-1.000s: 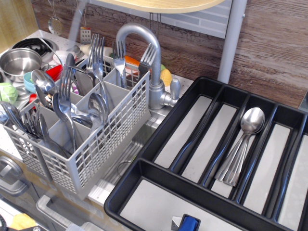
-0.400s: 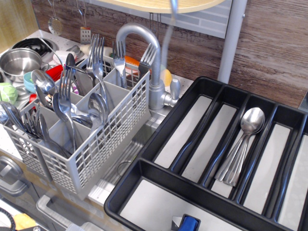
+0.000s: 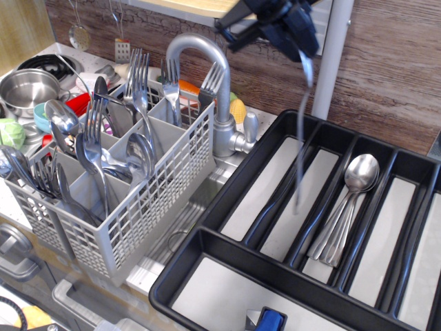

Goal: Put big spoon from basket to tray

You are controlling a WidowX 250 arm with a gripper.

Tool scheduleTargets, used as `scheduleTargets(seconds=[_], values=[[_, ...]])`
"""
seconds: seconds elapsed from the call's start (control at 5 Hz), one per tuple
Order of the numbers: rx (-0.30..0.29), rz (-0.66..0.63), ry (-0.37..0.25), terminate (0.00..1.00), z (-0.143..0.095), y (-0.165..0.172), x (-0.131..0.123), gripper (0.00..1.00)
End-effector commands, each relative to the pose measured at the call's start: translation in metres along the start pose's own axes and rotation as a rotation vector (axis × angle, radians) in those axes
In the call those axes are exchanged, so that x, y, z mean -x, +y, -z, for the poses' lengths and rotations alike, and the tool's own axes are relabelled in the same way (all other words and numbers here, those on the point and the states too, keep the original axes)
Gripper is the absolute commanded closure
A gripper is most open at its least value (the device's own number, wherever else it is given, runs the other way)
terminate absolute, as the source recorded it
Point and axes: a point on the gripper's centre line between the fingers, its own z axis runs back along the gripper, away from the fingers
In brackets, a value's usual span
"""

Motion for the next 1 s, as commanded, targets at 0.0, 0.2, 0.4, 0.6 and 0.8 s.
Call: scheduleTargets(seconds=[0.0, 0.2, 0.4, 0.6, 0.8], values=[[0.017, 0.068, 0.026, 0.00, 0.027, -0.015, 0.002, 1.00], [-0.017, 0.123, 0.060, 0.00, 0.046, -0.007, 0.006, 1.00], [-0.034, 0.140, 0.050, 0.00, 0.060, 0.005, 0.013, 1.00], [0.005, 0.127, 0.031, 0.00, 0.065, 0.015, 0.019, 1.00], [0.010, 0.124, -0.031, 0.00, 0.077, 0.017, 0.024, 1.00]])
